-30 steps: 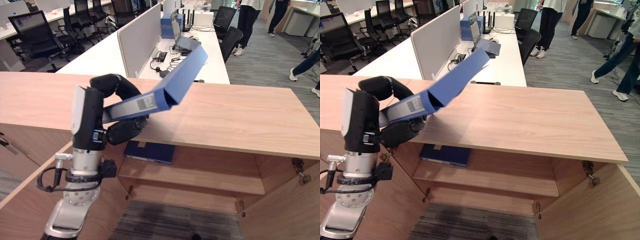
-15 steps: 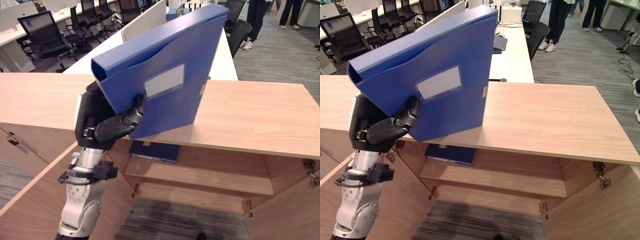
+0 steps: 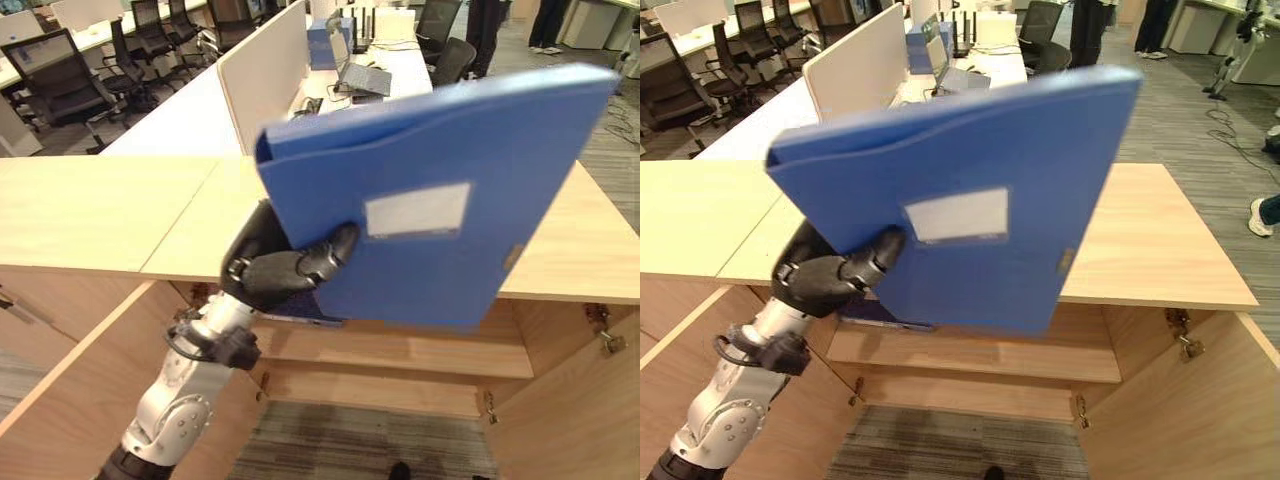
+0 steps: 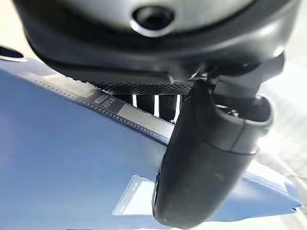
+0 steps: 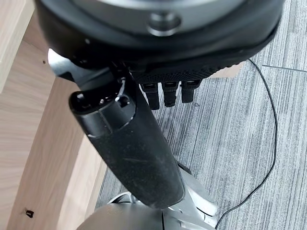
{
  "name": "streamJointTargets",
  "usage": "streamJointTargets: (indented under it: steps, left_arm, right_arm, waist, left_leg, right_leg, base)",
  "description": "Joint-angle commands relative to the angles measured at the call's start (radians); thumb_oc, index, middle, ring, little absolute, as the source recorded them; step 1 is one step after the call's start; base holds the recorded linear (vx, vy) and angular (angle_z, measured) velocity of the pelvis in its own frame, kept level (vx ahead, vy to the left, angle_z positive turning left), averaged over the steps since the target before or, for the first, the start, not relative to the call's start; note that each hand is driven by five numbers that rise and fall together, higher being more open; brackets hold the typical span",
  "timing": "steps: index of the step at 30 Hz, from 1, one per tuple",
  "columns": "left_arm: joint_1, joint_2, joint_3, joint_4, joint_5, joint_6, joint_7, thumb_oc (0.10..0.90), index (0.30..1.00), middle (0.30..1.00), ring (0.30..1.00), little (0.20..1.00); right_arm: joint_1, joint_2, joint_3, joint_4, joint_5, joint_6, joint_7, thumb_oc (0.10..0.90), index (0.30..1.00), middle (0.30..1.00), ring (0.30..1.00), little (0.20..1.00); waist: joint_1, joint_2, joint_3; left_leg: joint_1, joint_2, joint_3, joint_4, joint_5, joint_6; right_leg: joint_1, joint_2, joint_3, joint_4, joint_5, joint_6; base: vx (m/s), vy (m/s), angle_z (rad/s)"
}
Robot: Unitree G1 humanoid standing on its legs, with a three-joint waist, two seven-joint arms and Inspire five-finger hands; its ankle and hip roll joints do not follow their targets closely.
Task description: Put the empty folder in the office cabinet
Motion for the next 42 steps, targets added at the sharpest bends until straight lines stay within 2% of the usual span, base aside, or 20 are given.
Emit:
streamJointTargets:
  steps: [1,9,13,14,15,18,19,20,23,24,26,29,37,42]
  left_arm:
    - [-0.127,-0.016,0.000,-0.087,-0.047,-0.079,-0.022,0.400,0.300,0.300,0.300,0.300]
    - [-0.130,-0.001,-0.038,-0.059,-0.049,-0.049,-0.030,0.400,0.300,0.300,0.300,0.300]
    - [-0.092,0.006,-0.020,-0.044,-0.021,-0.041,-0.029,0.400,0.300,0.300,0.300,0.300]
    - [-0.055,-0.001,0.009,-0.034,-0.009,-0.041,-0.026,0.400,0.300,0.300,0.300,0.300]
    - [-0.055,-0.001,0.010,-0.034,-0.008,-0.041,-0.026,0.400,0.300,0.300,0.300,0.300]
    - [0.035,-0.005,0.083,-0.002,-0.005,-0.043,-0.023,0.400,0.300,0.300,0.300,0.300]
    - [0.035,-0.005,0.084,-0.002,-0.005,-0.043,-0.023,0.400,0.300,0.300,0.300,0.300]
    - [0.077,-0.013,0.128,0.020,-0.012,-0.047,-0.025,0.400,0.300,0.300,0.300,0.300]
    - [0.134,-0.030,0.193,0.052,-0.006,-0.046,-0.033,0.400,0.300,0.300,0.300,0.300]
    - [0.134,-0.030,0.193,0.052,-0.006,-0.046,-0.033,0.400,0.300,0.300,0.300,0.300]
    - [0.171,-0.048,0.247,0.087,0.003,-0.044,-0.039,0.400,0.300,0.300,0.300,0.300]
    - [0.187,-0.053,0.284,0.107,0.009,-0.042,-0.046,0.400,0.300,0.300,0.300,0.300]
    - [0.204,-0.072,0.317,0.137,0.024,-0.031,-0.062,0.400,0.300,0.300,0.300,0.300]
    - [0.186,-0.069,0.310,0.154,0.034,-0.028,-0.075,0.400,0.300,0.300,0.300,0.300]
  right_arm:
    - [-0.087,-0.005,0.044,0.009,-0.008,-0.026,-0.004,0.800,0.900,0.900,0.900,0.900]
    - [-0.076,0.001,0.039,0.007,0.002,-0.020,-0.001,0.800,0.900,0.900,0.900,0.900]
    - [-0.075,0.004,0.017,-0.014,0.042,-0.027,0.002,0.800,0.900,0.900,0.900,0.900]
    - [-0.071,-0.001,-0.014,-0.060,0.104,-0.041,0.004,0.800,0.900,0.900,0.900,0.900]
    - [-0.071,-0.002,-0.014,-0.061,0.104,-0.040,0.004,0.800,0.900,0.900,0.900,0.900]
    - [-0.043,-0.039,-0.102,-0.259,0.252,-0.082,0.016,0.800,0.900,0.900,0.900,0.900]
    - [-0.042,-0.040,-0.102,-0.261,0.252,-0.081,0.016,0.800,0.900,0.900,0.900,0.900]
    - [-0.006,-0.070,-0.151,-0.387,0.295,-0.101,0.021,0.800,0.900,0.900,0.900,0.900]
    - [0.031,-0.110,-0.228,-0.541,0.350,-0.127,0.020,0.800,0.900,0.900,0.900,0.900]
    - [0.031,-0.110,-0.228,-0.541,0.350,-0.127,0.020,0.800,0.900,0.900,0.900,0.900]
    - [0.051,-0.135,-0.306,-0.659,0.395,-0.149,0.016,0.800,0.900,0.900,0.900,0.900]
    - [0.048,-0.145,-0.340,-0.740,0.445,-0.157,0.031,0.800,0.900,0.900,0.900,0.900]
    - [0.058,-0.157,-0.331,-0.983,0.549,-0.152,0.121,0.800,0.900,0.900,0.900,0.900]
    - [0.050,-0.182,-0.275,-1.117,0.637,-0.127,0.211,0.800,0.900,0.900,0.900,0.900]
  waist:
    - [-0.001,-0.035,-0.031]
    - [-0.018,-0.029,-0.033]
    - [-0.016,-0.031,-0.033]
    - [-0.015,-0.031,-0.028]
    - [-0.016,-0.032,-0.030]
    - [-0.017,-0.033,-0.024]
    - [-0.018,-0.034,-0.028]
    - [-0.021,-0.036,-0.025]
    - [-0.025,-0.038,-0.027]
    - [-0.025,-0.038,-0.029]
    - [-0.025,-0.039,-0.027]
    - [-0.024,-0.040,-0.030]
    - [-0.022,-0.048,-0.034]
    - [-0.022,-0.051,-0.039]
  left_leg:
    - [-0.020,0.046,0.055,-0.007,0.001,-0.065]
    - [-0.023,0.038,0.035,-0.007,-0.003,-0.059]
    - [-0.025,0.034,0.033,-0.007,-0.004,-0.057]
    - [-0.019,0.034,0.033,-0.007,-0.008,-0.058]
    - [-0.023,0.033,0.033,-0.007,-0.004,-0.057]
    - [-0.016,0.034,0.037,-0.007,-0.008,-0.060]
    - [-0.022,0.033,0.037,-0.007,-0.004,-0.059]
    - [-0.021,0.033,0.040,-0.007,-0.004,-0.060]
    - [-0.021,0.031,0.044,-0.007,-0.005,-0.060]
    - [-0.022,0.031,0.044,-0.007,-0.004,-0.059]
    - [-0.018,0.035,0.044,-0.007,-0.010,-0.059]
    - [-0.020,0.035,0.045,-0.007,-0.012,-0.058]
    - [-0.026,0.036,0.047,-0.007,-0.007,-0.058]
    - [-0.029,0.039,0.047,-0.007,-0.004,-0.059]
  right_leg:
    - [0.105,-0.081,-0.018,0.006,-0.091,0.115]
    - [0.097,-0.086,0.007,0.006,-0.088,0.115]
    - [0.096,-0.088,0.013,0.006,-0.086,0.115]
    - [0.102,-0.087,0.011,0.007,-0.090,0.115]
    - [0.099,-0.088,0.011,0.006,-0.086,0.115]
    - [0.105,-0.088,0.005,0.008,-0.090,0.115]
    - [0.100,-0.089,0.004,0.007,-0.086,0.115]
    - [0.101,-0.089,0.001,0.007,-0.087,0.115]
    - [0.101,-0.089,-0.006,0.008,-0.088,0.116]
    - [0.099,-0.089,-0.006,0.008,-0.088,0.116]
    - [0.103,-0.089,-0.008,0.012,-0.094,0.117]
    - [0.101,-0.088,-0.010,0.012,-0.095,0.117]
    - [0.097,-0.086,-0.008,0.008,-0.094,0.113]
    - [0.094,-0.084,-0.006,0.007,-0.095,0.111]
  base:
    - [-0.01,0.009,-0.04]
    - [0.00,0.000,0.00]
    - [0.00,0.000,0.00]
    - [0.00,0.000,0.00]
    - [0.03,0.013,-0.02]
    - [0.02,0.007,-0.03]
    - [0.01,0.010,-0.09]
    - [0.02,0.014,-0.07]
    - [0.02,0.010,-0.02]
    - [0.00,0.000,0.00]
    - [0.03,0.006,0.07]
    - [0.01,0.005,0.04]
    - [0.00,0.000,0.00]
    - [0.00,0.000,0.00]
